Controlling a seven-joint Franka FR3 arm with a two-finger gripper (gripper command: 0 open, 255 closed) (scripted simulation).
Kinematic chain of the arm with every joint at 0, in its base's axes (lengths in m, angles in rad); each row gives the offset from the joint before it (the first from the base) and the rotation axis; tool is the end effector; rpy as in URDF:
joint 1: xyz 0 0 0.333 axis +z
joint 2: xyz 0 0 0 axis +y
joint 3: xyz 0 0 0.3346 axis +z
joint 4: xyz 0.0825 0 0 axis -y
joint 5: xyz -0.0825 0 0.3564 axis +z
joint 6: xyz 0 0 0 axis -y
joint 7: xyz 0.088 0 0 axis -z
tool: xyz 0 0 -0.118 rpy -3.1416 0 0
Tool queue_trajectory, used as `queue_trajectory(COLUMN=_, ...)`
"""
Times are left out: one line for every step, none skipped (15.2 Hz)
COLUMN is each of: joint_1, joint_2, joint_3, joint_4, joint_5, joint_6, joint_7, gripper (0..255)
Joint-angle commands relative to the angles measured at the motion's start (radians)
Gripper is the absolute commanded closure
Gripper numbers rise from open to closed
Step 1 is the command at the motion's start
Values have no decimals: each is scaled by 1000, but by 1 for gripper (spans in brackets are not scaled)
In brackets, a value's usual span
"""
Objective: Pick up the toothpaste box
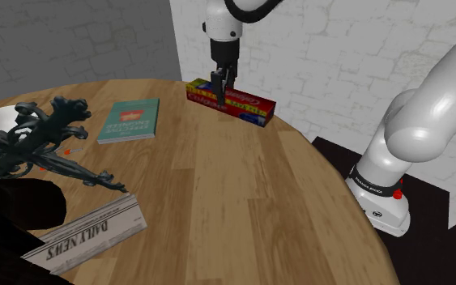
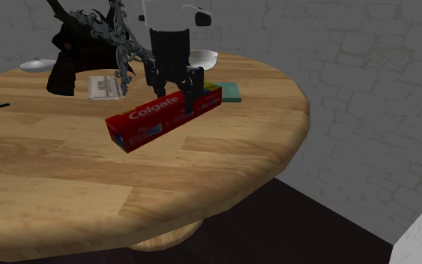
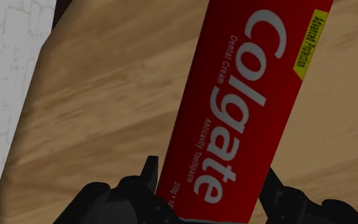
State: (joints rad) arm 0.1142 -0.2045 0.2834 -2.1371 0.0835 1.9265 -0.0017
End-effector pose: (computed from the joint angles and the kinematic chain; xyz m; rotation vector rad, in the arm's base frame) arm 0.4226 0.1926 0.5058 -3.0717 -0.5648 0.0266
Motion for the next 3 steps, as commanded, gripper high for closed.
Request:
queue_trajectory(joint_1=-1, joint_2=-5, joint_3=-1, joint_4=25, joint_5=0, joint_6=-29, joint_7=0, gripper=255)
queue_trajectory(joint_1=-1, joint_2=-5, joint_3=-2, joint_4=26, joint_5=0, joint_6=-31, joint_7=0, gripper=255)
queue_trajectory(joint_1=-1, joint_2=-5, joint_3=-2, joint_4=26, joint_5=0, joint_6=-31, joint_7=0, gripper=255)
